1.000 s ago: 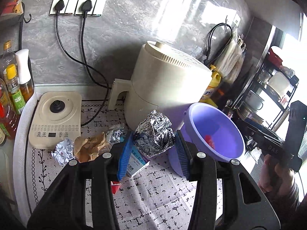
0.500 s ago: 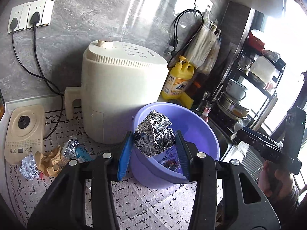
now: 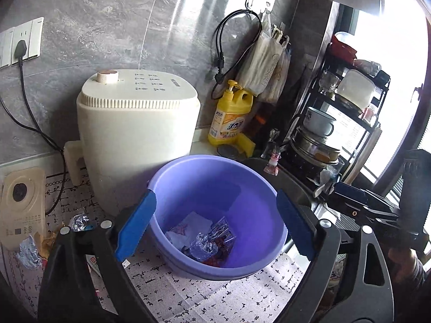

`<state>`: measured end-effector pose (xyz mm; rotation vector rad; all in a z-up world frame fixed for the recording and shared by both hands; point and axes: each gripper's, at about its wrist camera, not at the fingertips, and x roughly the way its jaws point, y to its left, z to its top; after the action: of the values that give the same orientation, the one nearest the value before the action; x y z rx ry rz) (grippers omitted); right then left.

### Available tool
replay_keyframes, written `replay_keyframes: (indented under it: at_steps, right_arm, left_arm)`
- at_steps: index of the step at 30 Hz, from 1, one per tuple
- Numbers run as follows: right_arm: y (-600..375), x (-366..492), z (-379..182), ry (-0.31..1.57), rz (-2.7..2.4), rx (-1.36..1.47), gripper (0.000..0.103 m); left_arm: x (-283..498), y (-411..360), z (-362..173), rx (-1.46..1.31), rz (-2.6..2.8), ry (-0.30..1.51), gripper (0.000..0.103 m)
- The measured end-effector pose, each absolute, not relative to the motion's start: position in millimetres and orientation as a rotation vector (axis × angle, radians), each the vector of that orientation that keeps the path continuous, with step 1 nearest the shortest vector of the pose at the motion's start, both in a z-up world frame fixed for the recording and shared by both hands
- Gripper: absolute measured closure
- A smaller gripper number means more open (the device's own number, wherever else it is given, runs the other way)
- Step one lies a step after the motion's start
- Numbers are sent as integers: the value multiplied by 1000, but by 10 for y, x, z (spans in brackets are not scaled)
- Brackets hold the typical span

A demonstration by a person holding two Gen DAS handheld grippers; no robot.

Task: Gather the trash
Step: 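Open the left tool over the lavender bucket to drop the foil ball, then move both tools back over the remaining trash on the cloth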

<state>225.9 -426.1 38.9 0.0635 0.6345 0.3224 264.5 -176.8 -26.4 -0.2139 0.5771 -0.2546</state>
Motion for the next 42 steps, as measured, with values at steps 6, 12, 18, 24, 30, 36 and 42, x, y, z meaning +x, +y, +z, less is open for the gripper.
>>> replay_keyframes:
  at_steps: [6,12,18,24,30,36,42]
  right_arm:
    - [-3953,2260,329,640,388,51,25]
    - [-3439,2288,238,676,482,-22,25]
    - [-2952,2272,230,673,564,-55,24]
    - [-2565,2266,239,668,626,-72,24]
    - [-2244,2240,214,671,680,-93,24]
    - [-1910,2167,129,684,735,-119,28]
    - [-1576,2122,-68,735,770,-163,37]
  left_arm:
    - [2479,-1376,-337,-234,-152,600,6]
    - [2192,-909,-417,-278,-49,597,6]
    - [1918,-499,-484,-307,30,596,6]
    - [1677,-155,-498,-325,103,587,6]
    - [1464,130,-479,-332,170,573,6]
    - [1233,384,-519,-356,221,565,6]
    - [1092,593,-648,-380,255,580,6]
